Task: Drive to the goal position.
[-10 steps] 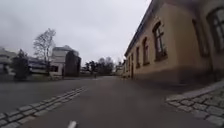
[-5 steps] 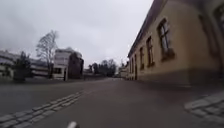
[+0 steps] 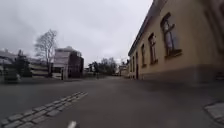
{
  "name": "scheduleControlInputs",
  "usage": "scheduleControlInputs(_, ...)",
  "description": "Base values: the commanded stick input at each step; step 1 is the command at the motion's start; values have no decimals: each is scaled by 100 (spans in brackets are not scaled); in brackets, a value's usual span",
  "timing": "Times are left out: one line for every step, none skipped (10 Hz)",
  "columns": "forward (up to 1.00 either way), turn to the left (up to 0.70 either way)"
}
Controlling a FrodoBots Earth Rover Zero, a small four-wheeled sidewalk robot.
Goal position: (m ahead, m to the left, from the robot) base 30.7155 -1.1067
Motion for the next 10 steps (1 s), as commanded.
scheduleControlInputs(100, 1)
scheduleControlInputs(100, 1)
scheduleControlInputs(100, 1)
scheduleControlInputs(100, 1)
scheduleControlInputs(100, 1)
scheduleControlInputs(100, 1)
scheduleControlInputs(100, 1)
scheduleControlInputs(100, 1)
scheduleControlInputs(100, 1)
scheduleControlInputs(100, 1)
